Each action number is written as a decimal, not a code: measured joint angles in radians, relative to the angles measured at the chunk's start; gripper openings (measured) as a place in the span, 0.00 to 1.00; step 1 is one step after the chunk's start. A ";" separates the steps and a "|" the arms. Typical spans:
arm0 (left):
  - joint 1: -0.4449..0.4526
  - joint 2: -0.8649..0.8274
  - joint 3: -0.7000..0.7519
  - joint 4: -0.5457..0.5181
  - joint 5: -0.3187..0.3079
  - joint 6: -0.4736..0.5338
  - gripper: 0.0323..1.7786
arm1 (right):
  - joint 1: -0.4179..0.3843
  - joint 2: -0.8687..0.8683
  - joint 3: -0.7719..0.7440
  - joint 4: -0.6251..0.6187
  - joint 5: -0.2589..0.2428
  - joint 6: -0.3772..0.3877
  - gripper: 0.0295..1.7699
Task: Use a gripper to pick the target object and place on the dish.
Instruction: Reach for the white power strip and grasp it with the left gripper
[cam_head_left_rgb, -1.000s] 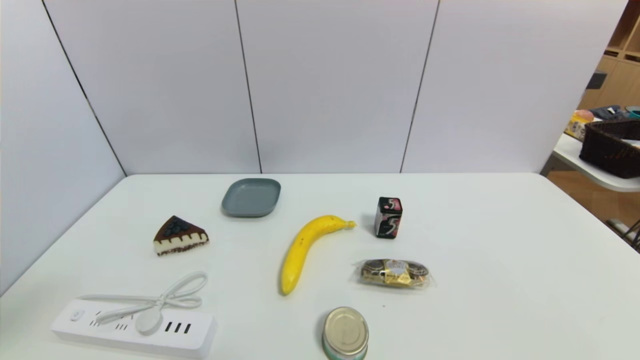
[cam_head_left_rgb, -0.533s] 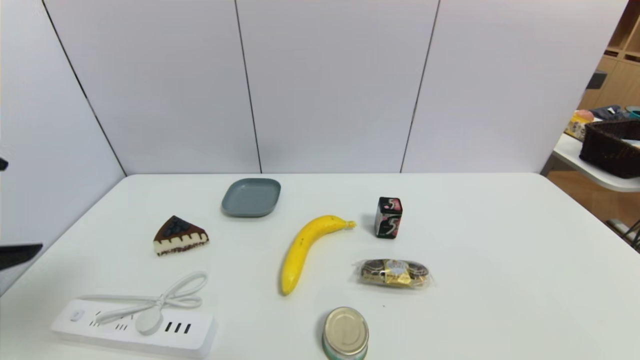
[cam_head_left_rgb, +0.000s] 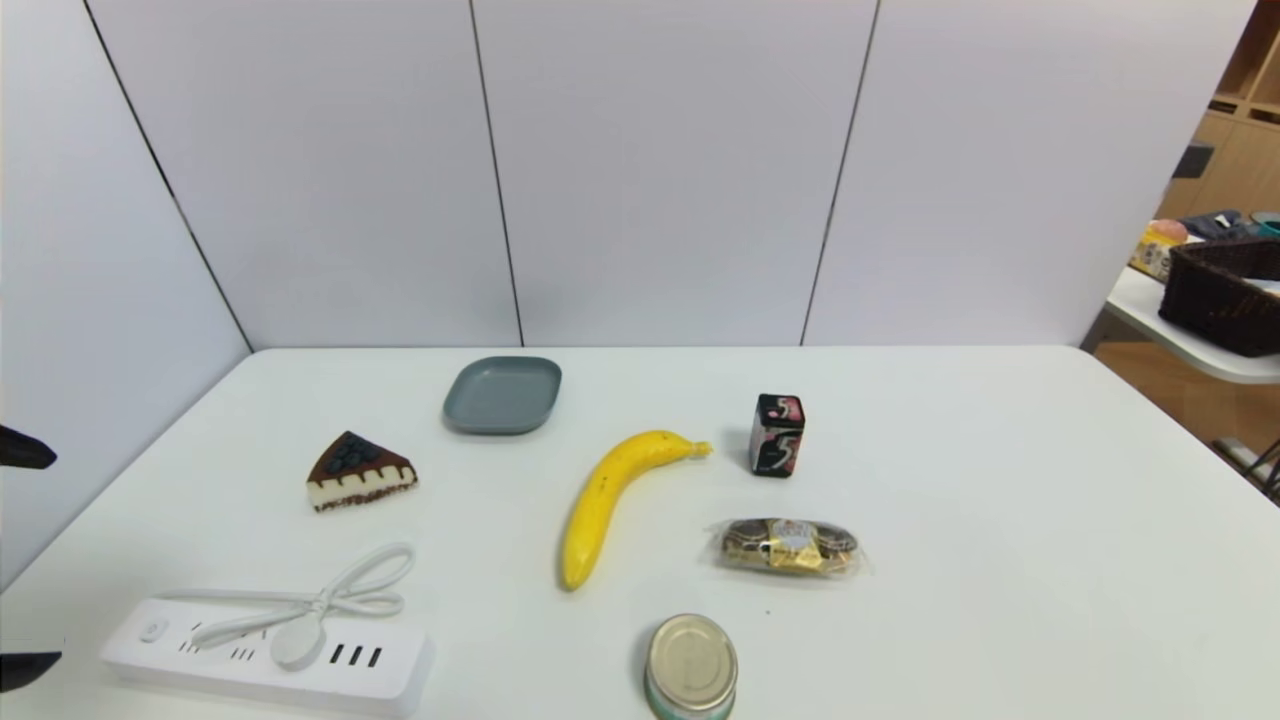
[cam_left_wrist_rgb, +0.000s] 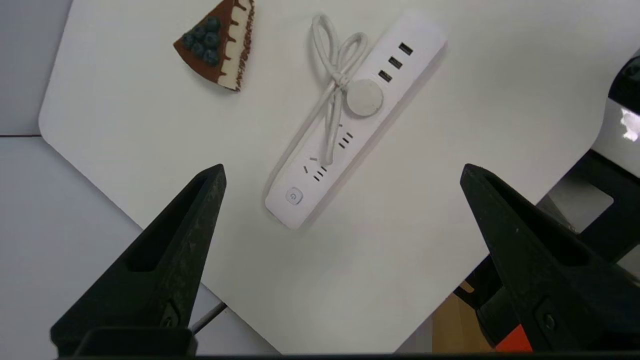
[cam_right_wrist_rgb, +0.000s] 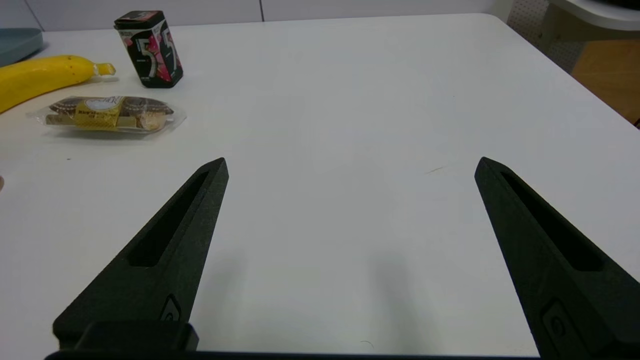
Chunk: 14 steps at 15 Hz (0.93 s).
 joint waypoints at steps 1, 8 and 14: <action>-0.002 0.014 0.001 0.014 0.016 0.026 0.95 | 0.000 0.000 0.000 0.000 0.000 0.000 0.97; -0.054 0.169 0.016 0.052 0.139 0.110 0.95 | 0.000 0.000 0.000 0.000 0.000 0.000 0.97; -0.083 0.283 0.071 0.051 0.206 0.128 0.95 | 0.000 0.000 0.000 0.000 0.000 0.000 0.97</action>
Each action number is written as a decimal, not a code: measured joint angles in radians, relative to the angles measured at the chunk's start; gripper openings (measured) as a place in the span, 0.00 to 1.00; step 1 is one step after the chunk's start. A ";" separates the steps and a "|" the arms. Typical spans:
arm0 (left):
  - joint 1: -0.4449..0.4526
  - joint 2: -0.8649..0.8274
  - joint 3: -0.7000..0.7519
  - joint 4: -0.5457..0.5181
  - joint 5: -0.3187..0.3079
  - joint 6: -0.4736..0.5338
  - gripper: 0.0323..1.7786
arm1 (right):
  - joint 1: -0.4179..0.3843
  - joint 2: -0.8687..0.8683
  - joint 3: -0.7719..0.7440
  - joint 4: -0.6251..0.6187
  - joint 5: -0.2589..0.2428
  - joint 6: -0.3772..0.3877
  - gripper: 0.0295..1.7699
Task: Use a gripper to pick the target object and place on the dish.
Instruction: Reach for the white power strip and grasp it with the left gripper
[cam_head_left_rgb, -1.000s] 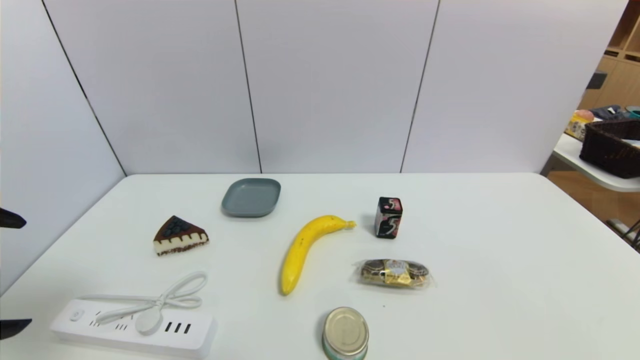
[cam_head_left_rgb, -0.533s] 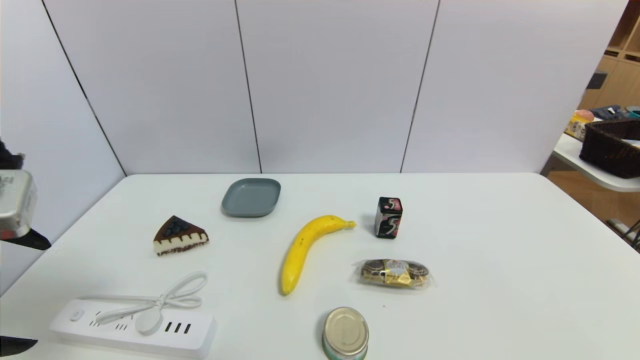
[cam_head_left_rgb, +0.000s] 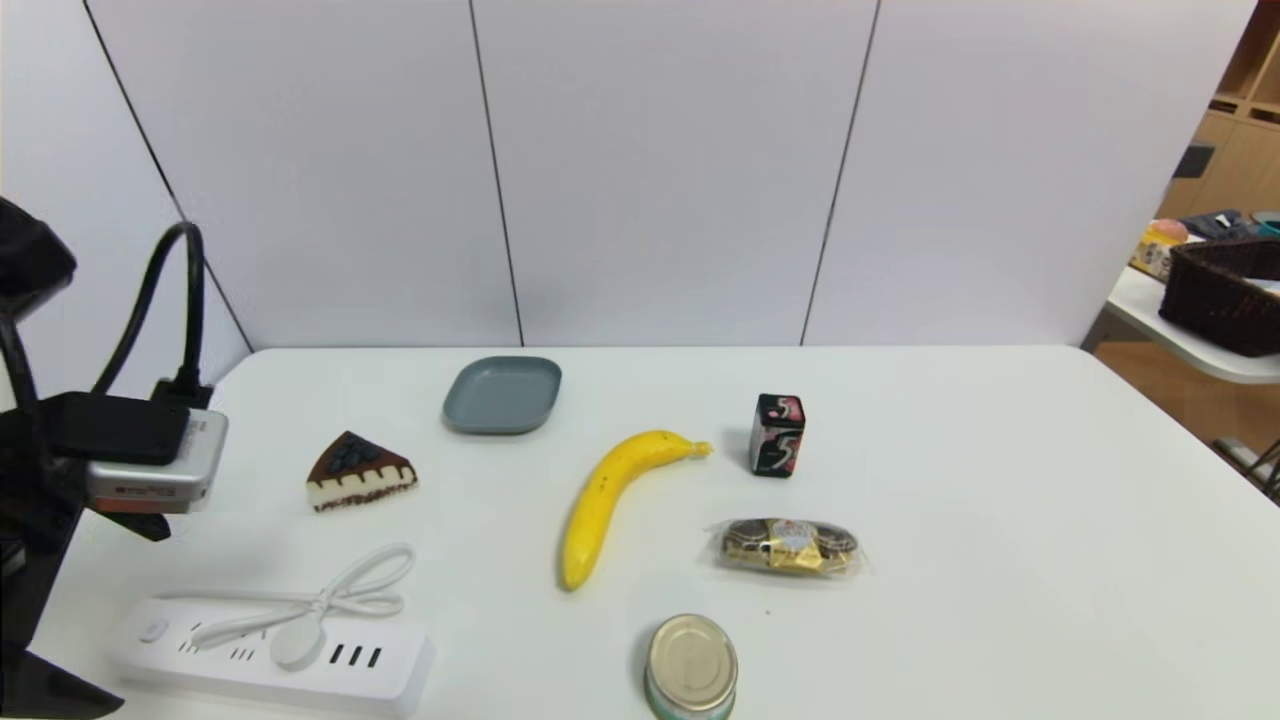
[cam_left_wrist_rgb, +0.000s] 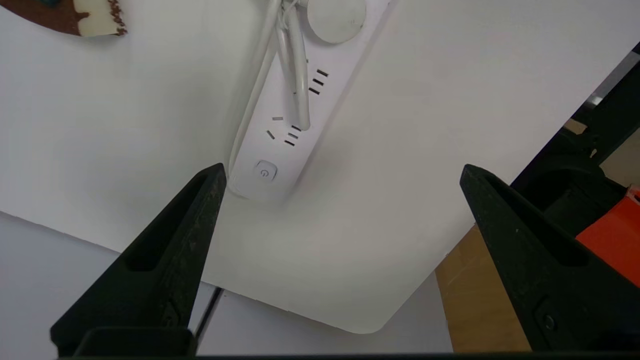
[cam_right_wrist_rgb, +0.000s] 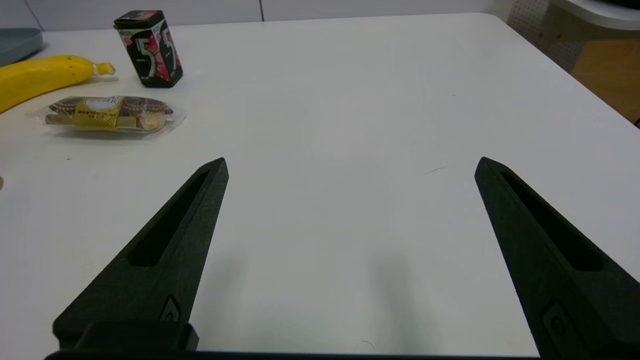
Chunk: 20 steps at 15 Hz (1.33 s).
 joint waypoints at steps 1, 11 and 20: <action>-0.002 0.014 0.016 -0.003 0.005 -0.003 0.95 | 0.000 0.000 0.000 0.000 0.001 0.000 0.97; -0.025 0.101 0.122 -0.092 0.032 -0.012 0.95 | 0.000 0.000 0.000 0.000 0.000 0.000 0.97; -0.097 0.214 0.143 -0.267 0.060 -0.032 0.95 | 0.000 0.000 0.000 0.000 0.000 0.000 0.97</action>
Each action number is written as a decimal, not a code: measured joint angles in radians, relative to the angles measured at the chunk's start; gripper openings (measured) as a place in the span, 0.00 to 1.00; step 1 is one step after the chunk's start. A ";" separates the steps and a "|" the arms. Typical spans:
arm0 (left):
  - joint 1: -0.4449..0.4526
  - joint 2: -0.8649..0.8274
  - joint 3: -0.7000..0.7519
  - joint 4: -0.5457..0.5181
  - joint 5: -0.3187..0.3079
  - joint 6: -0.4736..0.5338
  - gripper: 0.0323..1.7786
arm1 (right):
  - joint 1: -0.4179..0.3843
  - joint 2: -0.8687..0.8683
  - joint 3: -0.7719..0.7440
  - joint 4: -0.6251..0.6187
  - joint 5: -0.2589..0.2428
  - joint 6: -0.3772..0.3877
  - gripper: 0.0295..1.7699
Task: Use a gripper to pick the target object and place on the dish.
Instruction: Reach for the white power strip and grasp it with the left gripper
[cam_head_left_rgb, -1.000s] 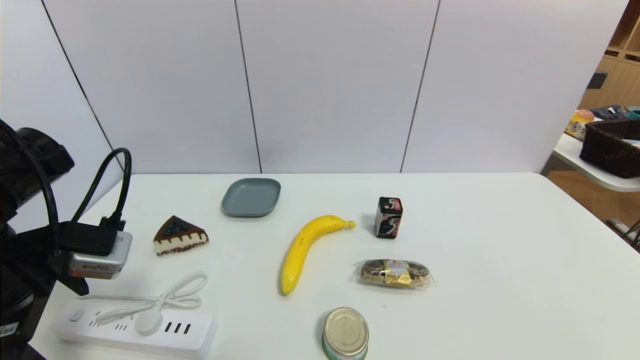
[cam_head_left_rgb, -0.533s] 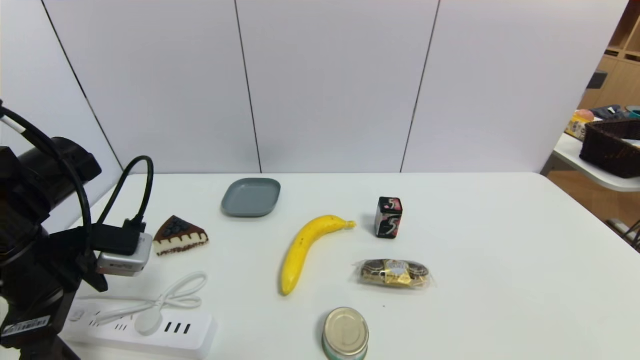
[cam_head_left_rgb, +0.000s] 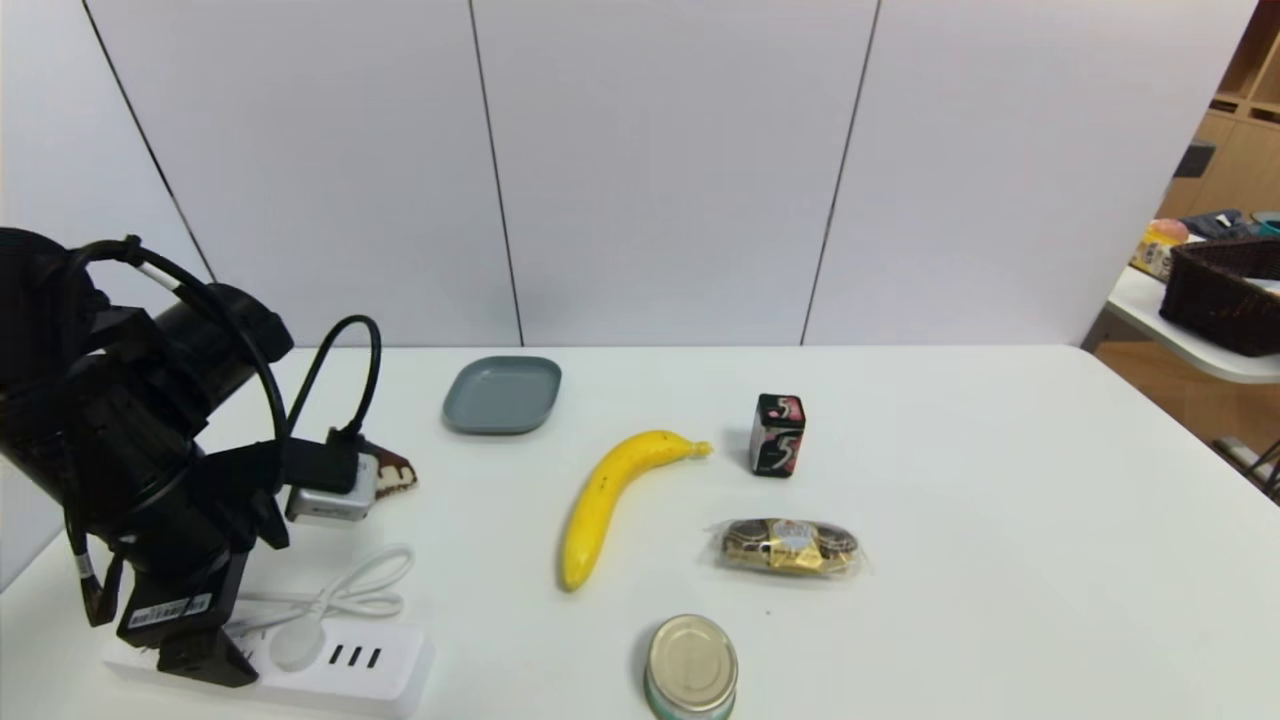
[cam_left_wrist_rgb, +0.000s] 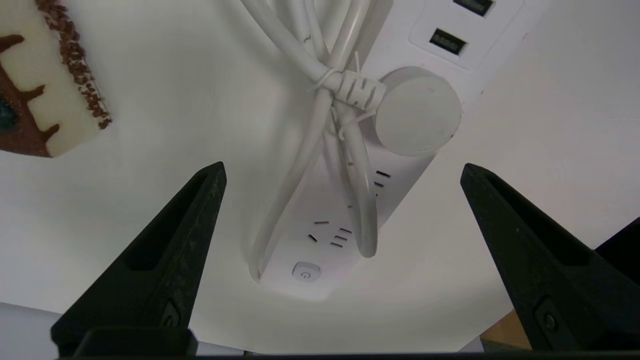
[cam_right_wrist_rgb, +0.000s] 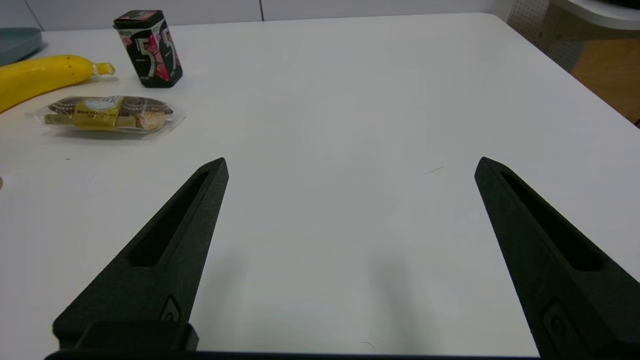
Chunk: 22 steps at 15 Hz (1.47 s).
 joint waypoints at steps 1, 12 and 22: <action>-0.002 0.008 0.004 -0.001 0.003 0.000 0.95 | 0.000 0.000 0.000 0.000 0.000 0.000 0.97; -0.013 0.024 0.100 -0.035 0.012 -0.014 0.95 | 0.000 0.000 0.000 0.000 0.000 0.000 0.97; -0.029 0.061 0.112 -0.039 0.035 -0.022 0.95 | 0.000 0.000 0.000 0.000 0.000 0.000 0.97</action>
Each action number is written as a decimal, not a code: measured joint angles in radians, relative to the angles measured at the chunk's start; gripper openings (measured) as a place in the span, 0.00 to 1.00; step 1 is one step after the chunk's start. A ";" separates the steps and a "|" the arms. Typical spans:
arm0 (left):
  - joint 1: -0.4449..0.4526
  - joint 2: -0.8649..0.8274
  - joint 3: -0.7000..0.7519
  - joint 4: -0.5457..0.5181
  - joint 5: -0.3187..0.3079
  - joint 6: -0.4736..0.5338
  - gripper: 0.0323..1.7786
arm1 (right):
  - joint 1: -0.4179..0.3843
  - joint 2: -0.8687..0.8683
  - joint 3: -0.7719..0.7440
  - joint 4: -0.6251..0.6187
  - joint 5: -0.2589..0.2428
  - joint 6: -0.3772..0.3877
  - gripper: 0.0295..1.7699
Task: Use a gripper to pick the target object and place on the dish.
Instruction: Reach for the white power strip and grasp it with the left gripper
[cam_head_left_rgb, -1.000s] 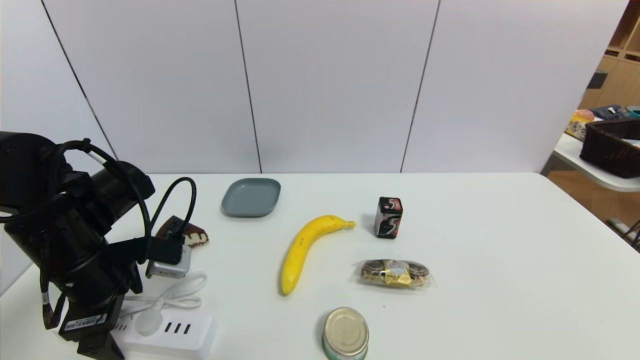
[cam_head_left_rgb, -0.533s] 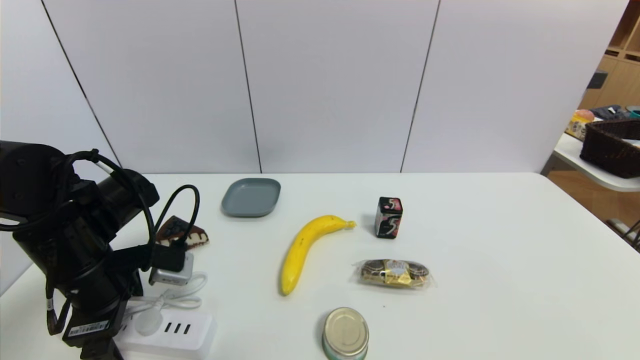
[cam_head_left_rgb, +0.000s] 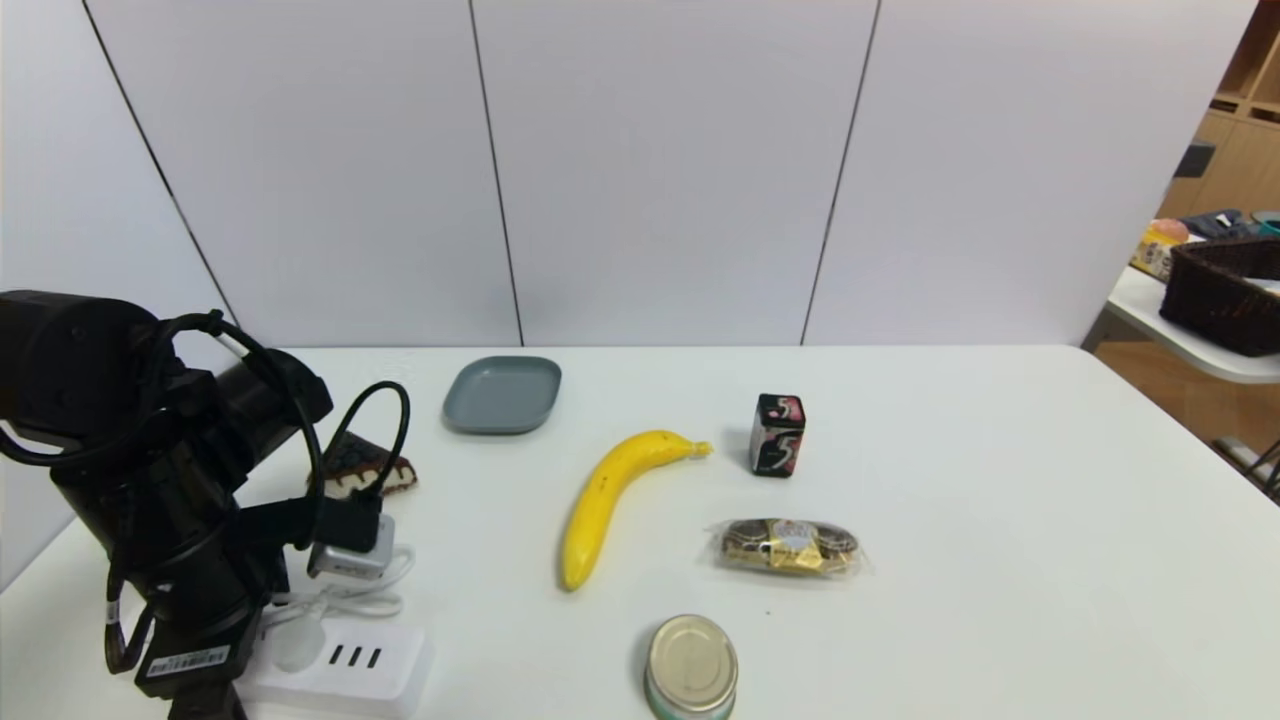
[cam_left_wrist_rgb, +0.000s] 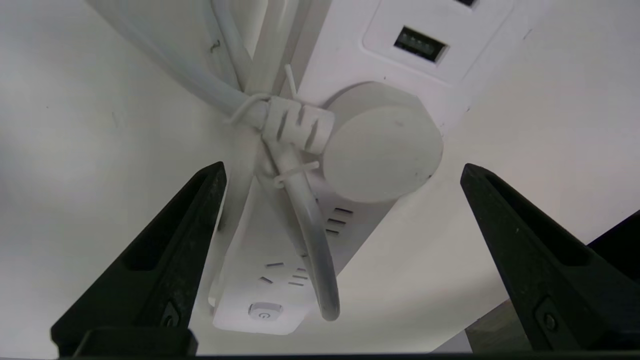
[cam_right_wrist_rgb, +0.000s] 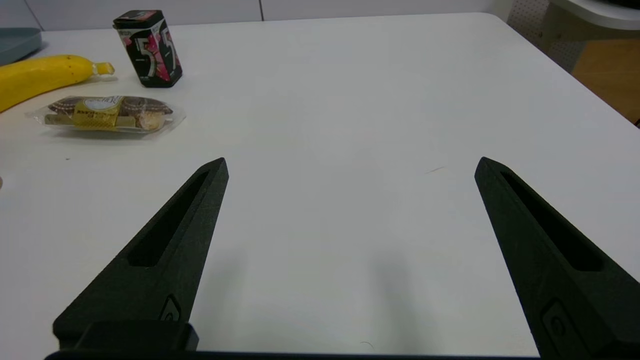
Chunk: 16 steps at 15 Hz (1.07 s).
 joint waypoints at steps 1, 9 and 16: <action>-0.005 0.008 0.000 0.000 0.000 -0.001 0.95 | 0.000 0.000 0.000 0.000 0.000 0.000 0.97; -0.019 0.039 0.026 -0.109 0.002 -0.079 0.95 | 0.000 0.000 0.000 0.000 0.000 0.000 0.97; -0.019 0.036 0.046 -0.110 0.016 -0.094 0.95 | 0.000 0.000 0.000 0.000 0.000 0.000 0.97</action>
